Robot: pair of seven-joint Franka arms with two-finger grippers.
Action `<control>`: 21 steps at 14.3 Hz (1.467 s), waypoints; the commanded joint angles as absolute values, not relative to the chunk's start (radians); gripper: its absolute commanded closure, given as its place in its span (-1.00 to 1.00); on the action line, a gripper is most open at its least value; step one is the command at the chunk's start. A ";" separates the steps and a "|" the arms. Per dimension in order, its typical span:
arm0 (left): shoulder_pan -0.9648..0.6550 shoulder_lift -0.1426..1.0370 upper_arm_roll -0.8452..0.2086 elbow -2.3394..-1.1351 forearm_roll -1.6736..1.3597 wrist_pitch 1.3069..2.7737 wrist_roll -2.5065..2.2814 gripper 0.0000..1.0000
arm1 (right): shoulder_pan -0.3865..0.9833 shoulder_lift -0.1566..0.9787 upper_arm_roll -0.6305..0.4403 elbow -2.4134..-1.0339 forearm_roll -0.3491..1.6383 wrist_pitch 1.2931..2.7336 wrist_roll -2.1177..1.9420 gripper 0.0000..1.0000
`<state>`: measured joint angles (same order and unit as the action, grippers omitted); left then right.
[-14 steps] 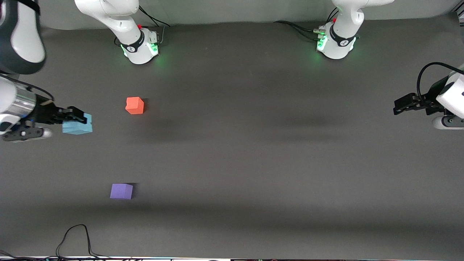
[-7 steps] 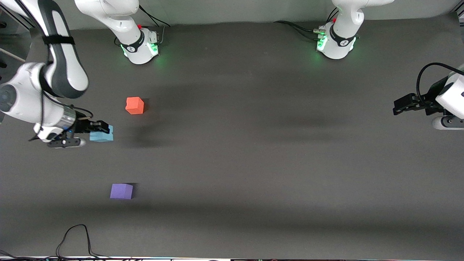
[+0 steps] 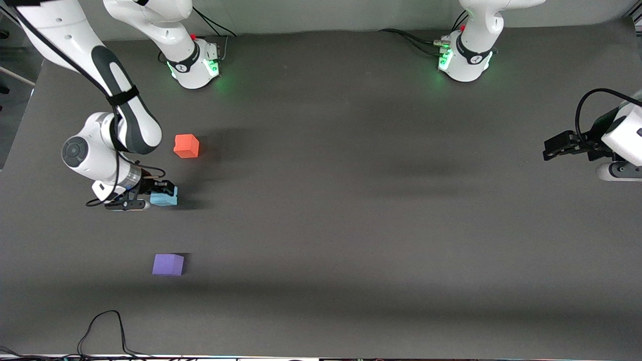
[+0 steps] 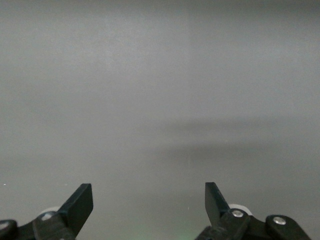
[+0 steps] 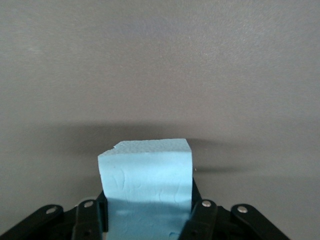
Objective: Place blue block between orange and purple blocks
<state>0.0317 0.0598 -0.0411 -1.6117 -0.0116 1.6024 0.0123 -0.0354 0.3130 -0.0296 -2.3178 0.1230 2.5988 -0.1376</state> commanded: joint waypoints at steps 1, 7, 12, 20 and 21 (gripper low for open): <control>0.029 0.064 -0.041 -1.603 -0.005 1.608 0.026 -1.00 | -0.003 0.331 -0.031 -2.315 0.175 2.629 -0.144 0.77; 0.031 0.064 -0.041 -1.603 -0.005 1.608 0.026 -1.00 | 0.063 0.360 -0.032 -2.315 0.255 2.667 -0.143 0.67; 0.032 0.064 -0.041 -1.605 -0.005 1.609 0.026 -1.00 | 0.061 0.356 -0.035 -2.312 0.253 2.665 -0.152 -1.00; 0.032 0.064 -0.041 -1.605 -0.006 1.609 0.026 -1.00 | 0.063 0.114 -0.038 -2.274 0.193 2.416 -0.146 -1.00; 0.032 0.064 -0.041 -1.605 -0.006 1.611 0.026 -1.00 | 0.063 0.086 -0.038 -2.252 0.172 2.367 -0.144 -1.00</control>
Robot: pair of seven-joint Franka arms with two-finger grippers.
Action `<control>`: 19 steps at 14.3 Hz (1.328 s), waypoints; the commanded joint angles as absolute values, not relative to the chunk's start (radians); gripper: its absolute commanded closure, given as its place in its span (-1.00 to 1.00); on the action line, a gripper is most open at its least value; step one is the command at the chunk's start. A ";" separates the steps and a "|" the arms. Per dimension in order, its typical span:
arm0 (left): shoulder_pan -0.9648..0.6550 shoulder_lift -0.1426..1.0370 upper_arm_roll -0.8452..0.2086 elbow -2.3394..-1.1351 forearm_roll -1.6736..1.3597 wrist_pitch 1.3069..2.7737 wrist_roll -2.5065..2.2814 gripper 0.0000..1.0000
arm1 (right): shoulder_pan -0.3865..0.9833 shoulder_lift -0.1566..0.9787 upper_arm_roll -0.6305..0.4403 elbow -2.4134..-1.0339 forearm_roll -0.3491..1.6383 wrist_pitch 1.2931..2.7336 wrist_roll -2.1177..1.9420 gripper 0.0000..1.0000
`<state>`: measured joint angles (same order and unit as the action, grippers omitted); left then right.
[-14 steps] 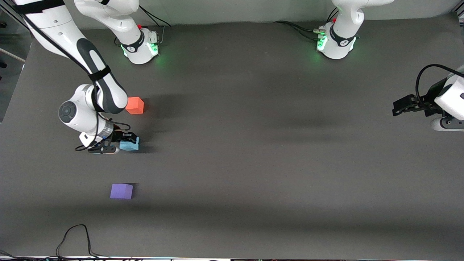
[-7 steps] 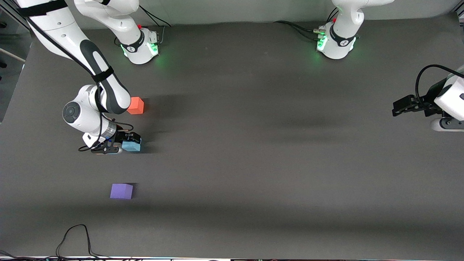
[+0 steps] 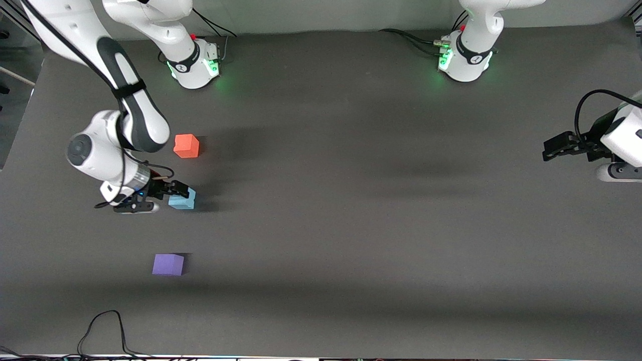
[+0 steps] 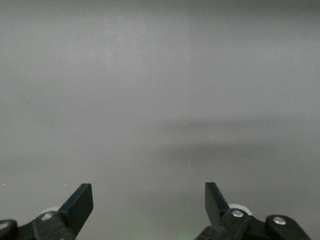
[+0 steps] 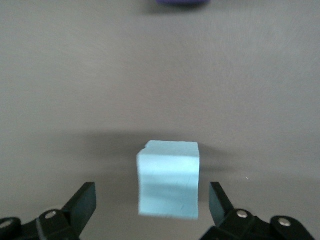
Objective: Place blue block between orange and purple blocks
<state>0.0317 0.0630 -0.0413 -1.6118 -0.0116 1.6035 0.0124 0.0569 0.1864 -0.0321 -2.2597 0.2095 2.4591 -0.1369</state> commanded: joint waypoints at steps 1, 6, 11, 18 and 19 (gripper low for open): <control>0.032 0.064 -0.041 -1.605 -0.008 1.611 0.026 -1.00 | 0.063 0.060 -0.037 -2.234 0.163 2.305 -0.141 -1.00; 0.032 0.064 -0.041 -1.605 -0.008 1.611 0.026 -1.00 | 0.074 -0.067 -0.038 -2.022 0.118 1.908 -0.105 -1.00; 0.032 0.064 -0.041 -1.605 -0.008 1.609 0.025 -1.00 | 0.084 -0.078 -0.073 -1.766 0.069 1.589 -0.070 -1.00; 0.032 0.064 -0.041 -1.605 -0.008 1.609 0.025 -1.00 | 0.084 -0.109 -0.087 -1.764 0.069 1.551 -0.064 -1.00; 0.032 0.064 -0.040 -1.605 -0.006 1.609 0.025 -1.00 | 0.084 -0.113 -0.089 -1.763 0.069 1.546 -0.071 -1.00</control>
